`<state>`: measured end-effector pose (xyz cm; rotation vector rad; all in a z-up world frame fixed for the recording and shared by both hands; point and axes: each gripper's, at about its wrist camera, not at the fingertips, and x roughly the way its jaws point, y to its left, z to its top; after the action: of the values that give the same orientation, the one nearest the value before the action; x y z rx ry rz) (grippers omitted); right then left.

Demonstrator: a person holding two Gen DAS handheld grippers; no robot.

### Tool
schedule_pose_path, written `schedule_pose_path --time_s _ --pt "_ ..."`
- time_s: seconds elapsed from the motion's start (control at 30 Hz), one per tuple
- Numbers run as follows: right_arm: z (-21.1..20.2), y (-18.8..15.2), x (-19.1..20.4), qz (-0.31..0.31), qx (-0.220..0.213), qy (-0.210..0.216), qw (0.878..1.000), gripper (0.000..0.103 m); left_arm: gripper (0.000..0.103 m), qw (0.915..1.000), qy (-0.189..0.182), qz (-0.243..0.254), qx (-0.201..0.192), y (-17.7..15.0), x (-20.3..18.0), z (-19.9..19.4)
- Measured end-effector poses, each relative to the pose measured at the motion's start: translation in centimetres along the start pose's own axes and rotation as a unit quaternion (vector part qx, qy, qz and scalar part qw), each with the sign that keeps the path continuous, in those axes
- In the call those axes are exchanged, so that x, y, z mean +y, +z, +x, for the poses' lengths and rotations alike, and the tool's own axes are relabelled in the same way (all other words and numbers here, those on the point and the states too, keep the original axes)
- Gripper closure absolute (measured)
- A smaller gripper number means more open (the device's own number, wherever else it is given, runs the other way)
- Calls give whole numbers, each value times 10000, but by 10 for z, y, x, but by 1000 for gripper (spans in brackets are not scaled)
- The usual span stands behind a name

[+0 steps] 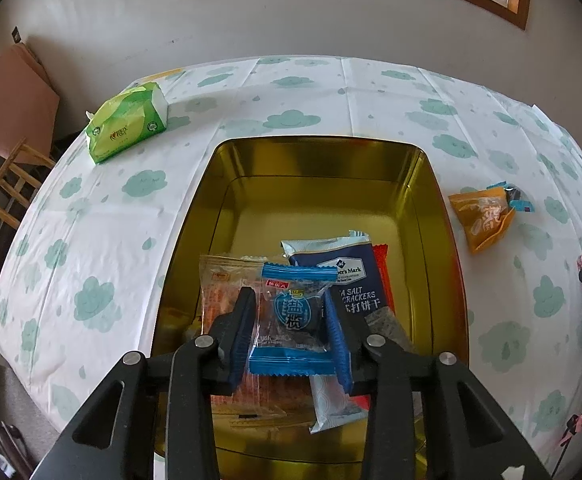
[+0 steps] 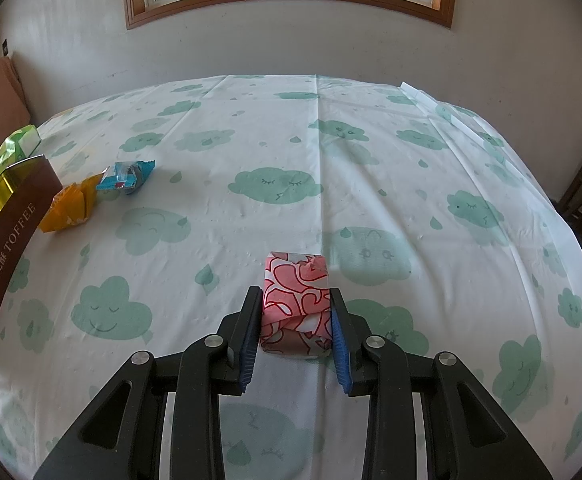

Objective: Organize snacks
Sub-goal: 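Carry the blue-wrapped candy into the gold tin and open the left tool, then lift the open left tool away from the tin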

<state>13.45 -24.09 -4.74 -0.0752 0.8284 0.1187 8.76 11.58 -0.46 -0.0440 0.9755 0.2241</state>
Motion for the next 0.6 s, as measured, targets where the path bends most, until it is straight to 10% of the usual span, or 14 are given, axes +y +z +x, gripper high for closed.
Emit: schedule_pose_path --time_s 0.6 --pt "0 0 1 -10 1 -12 10000 70 50 9997 -91 74 -229 -2 -2 -25"
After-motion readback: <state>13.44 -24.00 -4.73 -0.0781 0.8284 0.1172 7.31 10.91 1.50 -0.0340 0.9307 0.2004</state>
